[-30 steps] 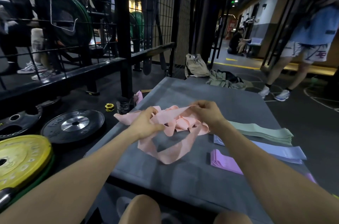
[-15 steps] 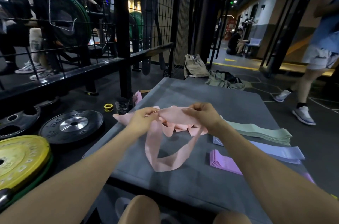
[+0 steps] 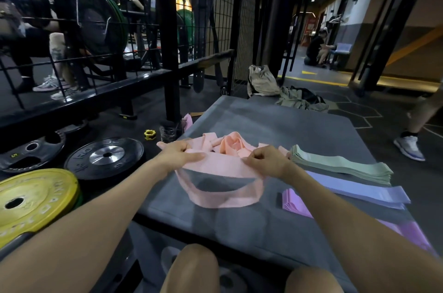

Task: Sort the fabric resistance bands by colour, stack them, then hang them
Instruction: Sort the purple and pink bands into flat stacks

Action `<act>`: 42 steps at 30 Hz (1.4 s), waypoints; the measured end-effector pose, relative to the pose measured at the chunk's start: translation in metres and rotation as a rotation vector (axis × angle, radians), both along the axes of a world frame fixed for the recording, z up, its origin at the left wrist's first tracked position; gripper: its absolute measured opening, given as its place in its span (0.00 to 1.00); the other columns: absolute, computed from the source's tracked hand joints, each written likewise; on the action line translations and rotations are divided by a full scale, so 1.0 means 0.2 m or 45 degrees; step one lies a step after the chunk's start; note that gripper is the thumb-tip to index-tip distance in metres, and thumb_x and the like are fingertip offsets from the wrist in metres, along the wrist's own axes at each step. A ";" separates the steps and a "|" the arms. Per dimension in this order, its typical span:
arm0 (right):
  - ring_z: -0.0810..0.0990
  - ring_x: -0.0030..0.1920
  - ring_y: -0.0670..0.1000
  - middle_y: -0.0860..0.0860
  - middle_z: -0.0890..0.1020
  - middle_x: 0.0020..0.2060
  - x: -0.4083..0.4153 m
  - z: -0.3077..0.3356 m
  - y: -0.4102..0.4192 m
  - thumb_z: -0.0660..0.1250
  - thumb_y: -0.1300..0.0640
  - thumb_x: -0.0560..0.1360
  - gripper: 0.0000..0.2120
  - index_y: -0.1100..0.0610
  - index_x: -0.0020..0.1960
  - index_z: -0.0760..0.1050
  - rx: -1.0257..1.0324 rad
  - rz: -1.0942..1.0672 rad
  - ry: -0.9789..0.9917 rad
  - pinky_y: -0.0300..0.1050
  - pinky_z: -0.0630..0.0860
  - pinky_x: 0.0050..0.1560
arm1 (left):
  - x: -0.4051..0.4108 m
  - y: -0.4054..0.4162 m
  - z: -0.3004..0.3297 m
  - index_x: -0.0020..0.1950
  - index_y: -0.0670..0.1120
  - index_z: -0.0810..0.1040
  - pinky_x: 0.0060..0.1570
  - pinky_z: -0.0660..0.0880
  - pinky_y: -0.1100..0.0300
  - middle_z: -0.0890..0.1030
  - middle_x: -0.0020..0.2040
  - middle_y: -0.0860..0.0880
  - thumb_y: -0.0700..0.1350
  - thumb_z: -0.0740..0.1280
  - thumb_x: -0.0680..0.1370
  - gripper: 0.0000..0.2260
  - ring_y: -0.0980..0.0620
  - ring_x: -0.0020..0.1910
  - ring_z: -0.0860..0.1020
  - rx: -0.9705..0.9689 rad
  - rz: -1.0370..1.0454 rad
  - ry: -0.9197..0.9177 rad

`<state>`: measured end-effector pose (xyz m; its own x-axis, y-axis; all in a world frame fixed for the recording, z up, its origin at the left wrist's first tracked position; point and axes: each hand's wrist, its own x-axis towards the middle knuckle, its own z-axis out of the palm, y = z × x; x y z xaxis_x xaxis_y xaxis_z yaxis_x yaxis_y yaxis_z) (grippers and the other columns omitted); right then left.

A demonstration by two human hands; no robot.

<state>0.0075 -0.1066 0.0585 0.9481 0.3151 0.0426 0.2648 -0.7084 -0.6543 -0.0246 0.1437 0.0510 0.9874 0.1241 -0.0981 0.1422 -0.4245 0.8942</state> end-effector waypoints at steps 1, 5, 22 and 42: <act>0.68 0.33 0.42 0.46 0.75 0.32 -0.01 -0.02 0.01 0.65 0.53 0.76 0.14 0.63 0.44 0.81 -0.024 0.028 -0.006 0.32 0.63 0.32 | -0.01 0.02 -0.03 0.38 0.42 0.73 0.37 0.64 0.60 0.72 0.37 0.48 0.48 0.72 0.72 0.12 0.51 0.38 0.70 0.053 0.014 0.021; 0.70 0.33 0.41 0.49 0.77 0.37 -0.04 -0.09 0.08 0.65 0.63 0.75 0.07 0.65 0.47 0.81 -0.077 0.100 -0.043 0.27 0.66 0.33 | -0.06 0.10 -0.14 0.37 0.44 0.70 0.38 0.66 0.58 0.73 0.38 0.46 0.45 0.71 0.74 0.11 0.50 0.38 0.71 0.028 0.100 0.055; 0.75 0.60 0.59 0.59 0.77 0.59 -0.04 -0.41 0.08 0.64 0.62 0.75 0.14 0.64 0.59 0.73 -0.372 -0.302 0.186 0.45 0.71 0.57 | -0.14 0.23 -0.39 0.66 0.46 0.67 0.47 0.67 0.58 0.71 0.61 0.39 0.38 0.63 0.77 0.18 0.41 0.58 0.72 0.541 0.378 0.143; 0.79 0.49 0.55 0.56 0.83 0.45 0.08 -0.28 -0.02 0.66 0.68 0.71 0.08 0.60 0.47 0.81 0.093 -0.592 0.053 0.41 0.71 0.47 | 0.07 0.34 -0.26 0.43 0.49 0.81 0.50 0.75 0.53 0.80 0.41 0.47 0.38 0.68 0.73 0.06 0.44 0.44 0.78 0.177 0.566 -0.217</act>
<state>0.0240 -0.1098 0.0034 0.9893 -0.1459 0.0081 -0.0970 -0.6972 -0.7103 -0.0111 0.2115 -0.0004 0.8366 0.5371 0.1073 0.1934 -0.4730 0.8595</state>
